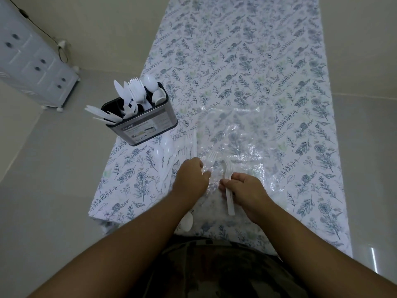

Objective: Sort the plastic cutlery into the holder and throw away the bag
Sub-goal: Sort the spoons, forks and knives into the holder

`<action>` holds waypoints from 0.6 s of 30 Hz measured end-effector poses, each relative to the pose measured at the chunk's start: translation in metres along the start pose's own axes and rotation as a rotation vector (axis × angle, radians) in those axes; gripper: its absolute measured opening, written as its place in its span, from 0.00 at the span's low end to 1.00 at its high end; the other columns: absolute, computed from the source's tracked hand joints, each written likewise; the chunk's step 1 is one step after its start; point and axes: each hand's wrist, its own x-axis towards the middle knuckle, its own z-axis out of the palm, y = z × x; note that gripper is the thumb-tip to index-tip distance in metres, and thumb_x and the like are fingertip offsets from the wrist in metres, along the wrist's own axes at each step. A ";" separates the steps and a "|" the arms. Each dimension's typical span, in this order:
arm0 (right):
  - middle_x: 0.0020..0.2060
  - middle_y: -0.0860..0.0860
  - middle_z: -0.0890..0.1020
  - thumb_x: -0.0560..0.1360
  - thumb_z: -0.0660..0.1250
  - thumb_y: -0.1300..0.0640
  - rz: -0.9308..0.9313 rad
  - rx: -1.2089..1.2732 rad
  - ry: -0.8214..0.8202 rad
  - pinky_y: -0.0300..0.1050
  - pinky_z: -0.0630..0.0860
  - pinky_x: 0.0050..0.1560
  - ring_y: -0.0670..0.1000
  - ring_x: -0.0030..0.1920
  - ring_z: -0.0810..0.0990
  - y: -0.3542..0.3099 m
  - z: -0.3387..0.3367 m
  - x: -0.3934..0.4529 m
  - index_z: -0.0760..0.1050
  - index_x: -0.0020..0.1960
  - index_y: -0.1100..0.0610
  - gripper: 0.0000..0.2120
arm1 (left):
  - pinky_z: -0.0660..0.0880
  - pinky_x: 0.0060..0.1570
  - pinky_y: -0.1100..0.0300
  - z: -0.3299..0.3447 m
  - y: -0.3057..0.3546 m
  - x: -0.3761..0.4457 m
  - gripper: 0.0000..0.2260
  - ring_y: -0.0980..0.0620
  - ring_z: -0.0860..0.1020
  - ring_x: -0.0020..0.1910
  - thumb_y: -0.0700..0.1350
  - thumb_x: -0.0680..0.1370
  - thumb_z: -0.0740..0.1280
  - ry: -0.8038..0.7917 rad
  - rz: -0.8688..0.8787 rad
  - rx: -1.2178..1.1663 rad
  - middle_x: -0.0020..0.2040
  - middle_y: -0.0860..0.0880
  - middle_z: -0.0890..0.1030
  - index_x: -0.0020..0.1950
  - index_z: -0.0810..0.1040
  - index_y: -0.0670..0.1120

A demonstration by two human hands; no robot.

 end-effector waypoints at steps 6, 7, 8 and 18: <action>0.43 0.60 0.88 0.77 0.73 0.61 -0.021 -0.064 0.008 0.61 0.83 0.55 0.58 0.49 0.87 0.002 0.001 -0.001 0.85 0.47 0.60 0.03 | 0.73 0.33 0.61 0.005 0.003 0.005 0.03 0.51 0.79 0.37 0.42 0.73 0.69 -0.125 -0.064 0.135 0.36 0.48 0.78 0.40 0.78 0.43; 0.42 0.59 0.88 0.76 0.73 0.60 -0.028 -0.088 0.020 0.61 0.83 0.55 0.58 0.48 0.87 0.002 0.001 0.000 0.85 0.46 0.59 0.03 | 0.75 0.33 0.60 0.004 0.004 0.002 0.03 0.50 0.79 0.36 0.42 0.73 0.69 -0.141 -0.055 0.119 0.35 0.48 0.78 0.40 0.79 0.43; 0.41 0.58 0.87 0.76 0.73 0.59 -0.032 -0.109 0.031 0.61 0.83 0.55 0.58 0.48 0.87 0.002 0.001 0.001 0.85 0.45 0.59 0.04 | 0.76 0.34 0.59 0.002 0.004 -0.001 0.03 0.51 0.78 0.36 0.43 0.72 0.69 -0.143 -0.043 0.094 0.36 0.48 0.79 0.40 0.79 0.43; 0.43 0.69 0.83 0.75 0.72 0.54 -0.007 -0.062 -0.018 0.64 0.82 0.50 0.66 0.43 0.83 -0.002 0.016 -0.003 0.77 0.47 0.69 0.16 | 0.74 0.42 0.77 -0.007 0.001 -0.031 0.13 0.67 0.79 0.38 0.41 0.74 0.75 -0.105 0.058 -0.388 0.39 0.58 0.81 0.58 0.84 0.45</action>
